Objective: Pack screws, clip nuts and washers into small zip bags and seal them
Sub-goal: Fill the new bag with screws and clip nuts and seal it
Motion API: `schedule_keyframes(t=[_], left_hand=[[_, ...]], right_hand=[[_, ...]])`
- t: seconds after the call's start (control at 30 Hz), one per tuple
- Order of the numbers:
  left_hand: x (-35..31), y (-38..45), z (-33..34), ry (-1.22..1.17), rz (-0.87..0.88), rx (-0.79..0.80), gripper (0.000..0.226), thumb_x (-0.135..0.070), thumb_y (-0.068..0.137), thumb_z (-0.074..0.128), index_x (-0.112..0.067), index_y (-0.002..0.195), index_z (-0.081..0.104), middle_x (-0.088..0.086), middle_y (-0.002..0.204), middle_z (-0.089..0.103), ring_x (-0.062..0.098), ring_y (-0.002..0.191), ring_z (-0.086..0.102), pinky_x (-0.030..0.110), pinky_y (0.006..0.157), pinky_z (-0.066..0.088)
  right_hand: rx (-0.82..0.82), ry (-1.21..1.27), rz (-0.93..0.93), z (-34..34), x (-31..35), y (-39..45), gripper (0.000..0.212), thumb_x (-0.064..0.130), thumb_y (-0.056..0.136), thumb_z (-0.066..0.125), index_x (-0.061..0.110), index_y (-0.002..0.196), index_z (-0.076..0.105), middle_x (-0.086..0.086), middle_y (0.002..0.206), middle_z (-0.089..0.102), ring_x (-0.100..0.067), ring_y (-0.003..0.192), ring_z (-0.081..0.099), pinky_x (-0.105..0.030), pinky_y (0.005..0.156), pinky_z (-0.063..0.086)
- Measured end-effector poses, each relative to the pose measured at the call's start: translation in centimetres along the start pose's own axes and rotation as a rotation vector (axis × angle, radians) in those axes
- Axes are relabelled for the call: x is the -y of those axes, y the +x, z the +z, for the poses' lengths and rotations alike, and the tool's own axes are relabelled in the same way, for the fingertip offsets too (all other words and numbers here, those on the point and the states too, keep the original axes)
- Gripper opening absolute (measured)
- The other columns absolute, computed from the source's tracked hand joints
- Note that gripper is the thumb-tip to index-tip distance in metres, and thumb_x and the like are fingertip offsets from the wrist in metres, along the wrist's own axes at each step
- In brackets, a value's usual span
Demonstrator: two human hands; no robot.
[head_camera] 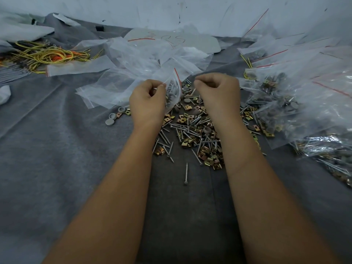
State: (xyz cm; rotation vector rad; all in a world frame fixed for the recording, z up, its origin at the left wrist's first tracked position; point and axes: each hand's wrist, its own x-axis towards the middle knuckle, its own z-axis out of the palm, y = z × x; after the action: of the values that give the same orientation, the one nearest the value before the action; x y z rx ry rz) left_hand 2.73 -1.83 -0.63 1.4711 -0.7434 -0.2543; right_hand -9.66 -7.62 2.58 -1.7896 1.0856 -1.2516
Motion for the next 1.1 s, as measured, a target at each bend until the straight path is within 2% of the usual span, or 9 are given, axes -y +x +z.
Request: schedule_keyframes(t=[0.13, 0.23, 0.37, 0.5, 0.6, 0.73, 0.83, 0.97, 1.1], left_hand=[[-0.1, -0.2, 0.0, 0.023, 0.018, 0.042, 0.012, -0.015, 0.092, 0.06, -0.017, 0.086, 0.07, -0.021, 0.047, 0.055, -0.004, 0.046, 0.047, 0.008, 0.046, 0.034], [-0.3, -0.2, 0.0, 0.018, 0.022, 0.048, 0.012, -0.015, 0.092, 0.06, -0.018, 0.085, 0.07, -0.018, 0.046, 0.054, -0.004, 0.045, 0.047, 0.008, 0.046, 0.034], [-0.2, -0.3, -0.1, -0.011, -0.011, 0.002, 0.015, -0.013, 0.09, 0.058, -0.02, 0.083, 0.069, -0.013, 0.047, 0.05, -0.003, 0.042, 0.042, 0.011, 0.046, 0.033], [-0.4, -0.1, -0.3, -0.053, -0.018, -0.077, 0.017, -0.013, 0.09, 0.057, -0.022, 0.079, 0.067, -0.012, 0.055, 0.052, -0.002, 0.045, 0.04, 0.015, 0.049, 0.034], [-0.6, 0.0, -0.4, -0.072, -0.015, -0.126, 0.02, -0.014, 0.091, 0.057, -0.025, 0.076, 0.065, -0.009, 0.057, 0.051, 0.001, 0.046, 0.039, 0.018, 0.051, 0.034], [-0.7, 0.2, -0.7, -0.13, -0.034, -0.175, 0.021, -0.01, 0.091, 0.055, -0.021, 0.076, 0.064, -0.006, 0.056, 0.046, 0.003, 0.047, 0.035, 0.018, 0.051, 0.033], [-0.7, 0.3, -0.8, -0.152, -0.047, -0.186, 0.016, -0.009, 0.092, 0.055, -0.014, 0.081, 0.066, -0.004, 0.06, 0.049, 0.002, 0.051, 0.04, 0.018, 0.057, 0.04], [-0.7, 0.3, -0.6, -0.152, -0.055, -0.174, 0.016, -0.009, 0.092, 0.056, -0.015, 0.081, 0.066, -0.004, 0.063, 0.053, -0.002, 0.05, 0.043, 0.013, 0.056, 0.04], [-0.5, 0.4, -0.5, -0.152, -0.069, -0.171, 0.017, -0.011, 0.091, 0.056, -0.016, 0.08, 0.067, -0.006, 0.067, 0.057, -0.004, 0.054, 0.046, 0.015, 0.061, 0.044]], right_hand=[[0.01, 0.103, -0.037, 0.3, 0.9, -0.4, 0.014, 0.013, 0.084, 0.07, 0.026, 0.081, 0.071, 0.016, 0.071, 0.066, 0.007, 0.066, 0.062, -0.01, 0.06, 0.048], [0.105, 0.064, -0.019, 1.4, 1.0, -0.7, 0.014, 0.013, 0.084, 0.071, 0.018, 0.097, 0.072, 0.01, 0.075, 0.068, -0.003, 0.071, 0.066, -0.025, 0.067, 0.057], [0.139, 0.067, -0.006, 2.1, 0.2, -1.2, 0.025, 0.018, 0.089, 0.067, 0.023, 0.114, 0.063, 0.004, 0.086, 0.069, -0.008, 0.078, 0.066, -0.021, 0.067, 0.051], [0.096, -0.072, -0.017, 1.2, -0.6, -1.2, 0.015, 0.017, 0.091, 0.058, 0.027, 0.098, 0.067, 0.012, 0.084, 0.065, -0.001, 0.072, 0.061, -0.017, 0.06, 0.048], [0.237, -0.266, -0.067, 0.3, -0.9, -1.0, 0.022, 0.013, 0.089, 0.057, 0.031, 0.089, 0.071, 0.015, 0.079, 0.065, -0.003, 0.063, 0.057, -0.026, 0.057, 0.047], [0.447, -0.459, -0.169, 0.9, -0.5, -1.6, 0.031, 0.006, 0.088, 0.058, 0.028, 0.098, 0.077, 0.004, 0.11, 0.071, -0.014, 0.096, 0.063, -0.027, 0.086, 0.05], [0.533, -0.549, -0.249, 1.5, -0.2, -2.1, 0.037, 0.002, 0.088, 0.054, 0.029, 0.103, 0.076, 0.003, 0.112, 0.071, -0.018, 0.102, 0.063, -0.035, 0.092, 0.051], [0.51, -0.669, -0.261, 1.2, -0.2, -2.1, 0.031, 0.012, 0.087, 0.056, 0.033, 0.097, 0.076, 0.005, 0.105, 0.071, -0.018, 0.094, 0.062, -0.035, 0.085, 0.05], [0.463, -0.718, -0.203, 0.5, -0.4, -1.7, 0.015, 0.024, 0.084, 0.065, 0.028, 0.094, 0.075, 0.004, 0.097, 0.071, -0.02, 0.093, 0.062, -0.036, 0.088, 0.047]])
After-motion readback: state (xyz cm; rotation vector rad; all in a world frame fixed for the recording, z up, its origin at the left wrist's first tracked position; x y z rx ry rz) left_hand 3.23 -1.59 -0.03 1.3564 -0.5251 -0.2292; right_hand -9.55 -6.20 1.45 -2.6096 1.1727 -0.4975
